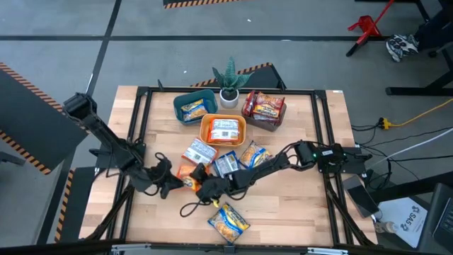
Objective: Sort Maruchan noodles
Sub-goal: Put the bottom orange noodle pack into the yellow bin
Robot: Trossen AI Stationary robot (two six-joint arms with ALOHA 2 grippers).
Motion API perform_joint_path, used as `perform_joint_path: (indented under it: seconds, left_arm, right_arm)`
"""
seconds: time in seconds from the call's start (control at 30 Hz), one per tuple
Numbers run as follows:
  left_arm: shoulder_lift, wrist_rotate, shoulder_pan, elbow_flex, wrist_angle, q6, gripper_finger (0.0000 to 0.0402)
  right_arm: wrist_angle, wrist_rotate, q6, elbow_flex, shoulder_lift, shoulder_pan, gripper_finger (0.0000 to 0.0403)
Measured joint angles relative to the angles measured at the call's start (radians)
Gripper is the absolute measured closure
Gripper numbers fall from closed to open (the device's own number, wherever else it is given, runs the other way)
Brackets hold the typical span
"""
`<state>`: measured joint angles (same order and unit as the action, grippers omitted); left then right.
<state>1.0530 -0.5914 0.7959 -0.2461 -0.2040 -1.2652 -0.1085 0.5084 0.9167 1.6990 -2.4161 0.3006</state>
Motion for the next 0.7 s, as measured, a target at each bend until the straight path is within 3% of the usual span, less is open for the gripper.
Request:
perform_joint_path:
  seconds: [0.23,0.47,0.6,0.7]
  left_arm:
    - [-0.199,-0.021,0.0,-0.073,0.012,0.132,0.0302]
    - [-0.377,-0.087,0.0,-0.137,0.01,0.376,0.0302]
    - [-0.427,-0.134,0.0,-0.144,0.012,0.448,0.0302]
    - [-0.439,-0.155,0.0,-0.144,0.017,0.482,0.0302]
  right_arm:
    - [0.067,0.079,-0.147,-0.003,0.032,0.014,0.0308]
    - [0.125,0.136,-0.155,-0.002,0.189,-0.009,0.0307]
    - [0.257,0.189,-0.18,-0.001,0.303,-0.066,0.0307]
    - [0.406,0.16,-0.173,-0.001,0.379,-0.123,0.0307]
